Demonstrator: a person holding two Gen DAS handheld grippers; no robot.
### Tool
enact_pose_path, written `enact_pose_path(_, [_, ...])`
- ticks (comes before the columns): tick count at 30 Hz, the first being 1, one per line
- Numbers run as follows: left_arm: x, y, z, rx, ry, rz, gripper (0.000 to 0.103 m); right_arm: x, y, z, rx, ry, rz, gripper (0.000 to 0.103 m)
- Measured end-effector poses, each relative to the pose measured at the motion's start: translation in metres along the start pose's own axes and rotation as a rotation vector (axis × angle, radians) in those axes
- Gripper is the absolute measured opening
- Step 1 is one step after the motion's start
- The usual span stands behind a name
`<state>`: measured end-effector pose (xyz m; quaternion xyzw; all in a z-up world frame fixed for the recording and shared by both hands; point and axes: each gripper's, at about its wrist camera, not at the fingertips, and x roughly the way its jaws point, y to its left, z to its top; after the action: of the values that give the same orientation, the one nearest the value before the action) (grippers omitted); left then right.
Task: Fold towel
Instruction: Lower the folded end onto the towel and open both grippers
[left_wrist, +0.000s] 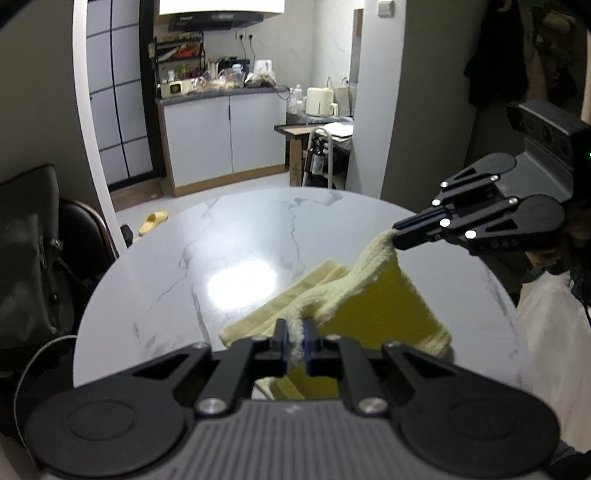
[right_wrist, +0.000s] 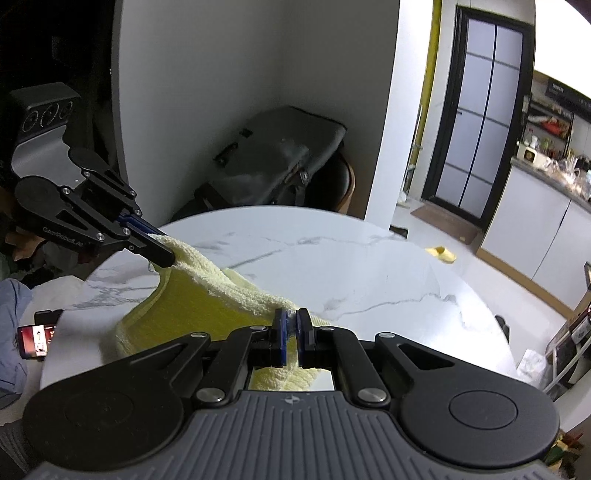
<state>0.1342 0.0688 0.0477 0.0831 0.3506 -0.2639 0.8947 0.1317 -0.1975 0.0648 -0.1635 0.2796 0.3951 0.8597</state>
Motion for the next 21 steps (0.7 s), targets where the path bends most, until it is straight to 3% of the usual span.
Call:
enact_pose_path(12, [0.037, 0.027, -0.002, -0.045, 0.035, -0.006, 0.011, 0.041, -0.022, -0.004, 0.033, 0.051, 0.004, 0.006])
enact_pose_path(21, [0.033, 0.027, -0.008, -0.056, 0.049, 0.023, 0.011, 0.054, -0.026, -0.004, 0.044, 0.047, 0.002, 0.007])
